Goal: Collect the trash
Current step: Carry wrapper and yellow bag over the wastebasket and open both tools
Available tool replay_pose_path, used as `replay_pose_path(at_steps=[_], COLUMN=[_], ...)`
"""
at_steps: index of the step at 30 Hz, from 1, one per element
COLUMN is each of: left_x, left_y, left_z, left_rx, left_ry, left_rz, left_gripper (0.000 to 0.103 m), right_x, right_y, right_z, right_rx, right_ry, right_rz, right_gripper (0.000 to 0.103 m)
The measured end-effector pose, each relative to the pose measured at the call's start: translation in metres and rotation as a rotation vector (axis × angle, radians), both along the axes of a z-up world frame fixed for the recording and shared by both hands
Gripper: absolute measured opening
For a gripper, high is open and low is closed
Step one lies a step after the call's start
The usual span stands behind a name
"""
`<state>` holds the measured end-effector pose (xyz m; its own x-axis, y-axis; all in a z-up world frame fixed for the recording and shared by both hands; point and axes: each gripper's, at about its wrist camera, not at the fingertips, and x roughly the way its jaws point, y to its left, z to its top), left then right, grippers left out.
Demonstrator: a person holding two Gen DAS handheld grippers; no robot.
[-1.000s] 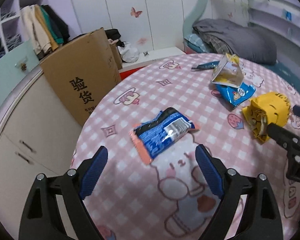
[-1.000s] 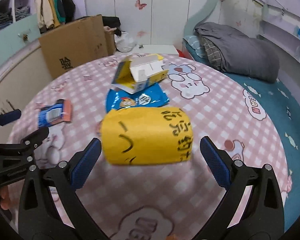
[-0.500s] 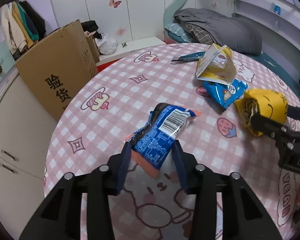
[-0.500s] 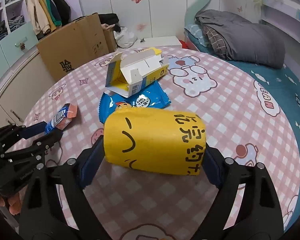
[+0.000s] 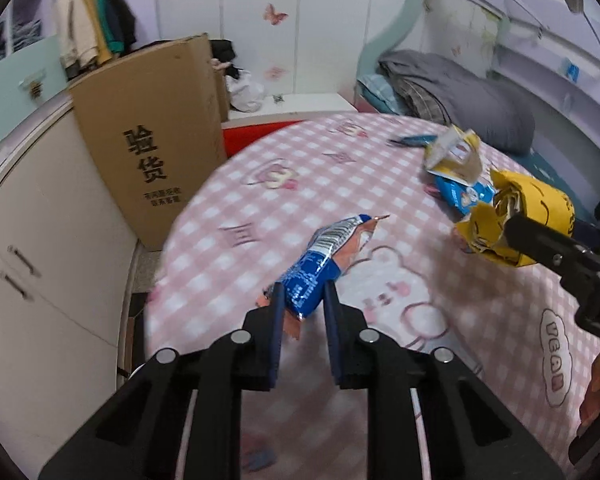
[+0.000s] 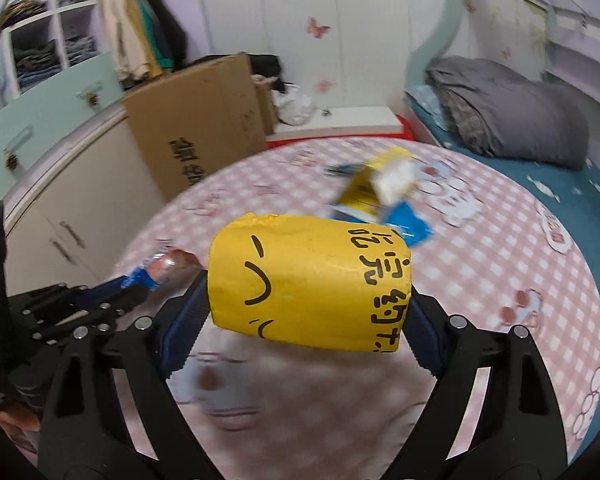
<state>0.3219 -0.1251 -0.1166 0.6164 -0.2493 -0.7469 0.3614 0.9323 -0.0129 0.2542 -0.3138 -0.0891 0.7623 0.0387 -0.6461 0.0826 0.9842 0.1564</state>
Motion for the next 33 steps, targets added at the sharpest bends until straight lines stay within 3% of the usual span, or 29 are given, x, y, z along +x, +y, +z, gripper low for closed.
replay_pose_path(at_steps=[6, 16, 24, 33], left_x=[-0.015, -0.032, -0.036, -0.027], left_y=[0.070, 0.200, 0.300, 0.368], left_z=[0.013, 0.008, -0.023, -0.072], left_rx=[-0.091, -0.133, -0.105, -0.108], left_ry=[-0.018, -0.024, 0.017, 0.106], left_rz=[0.112, 0.316, 0.497, 0.633], left_gripper=[0.017, 0.017, 0.017, 0.017], right_x=[0.005, 0.027, 0.053, 0.080], right_y=[0.073, 0.213, 0.317, 0.375], right_z=[0.010, -0.005, -0.049, -0.110], right_rx=[0.017, 0.050, 0.087, 0.119], right_ry=[-0.007, 0.029, 0.103, 0.201], right_rz=[0.129, 0.361, 0.506, 0.539], right_gripper=[0.085, 0.085, 0.085, 0.094])
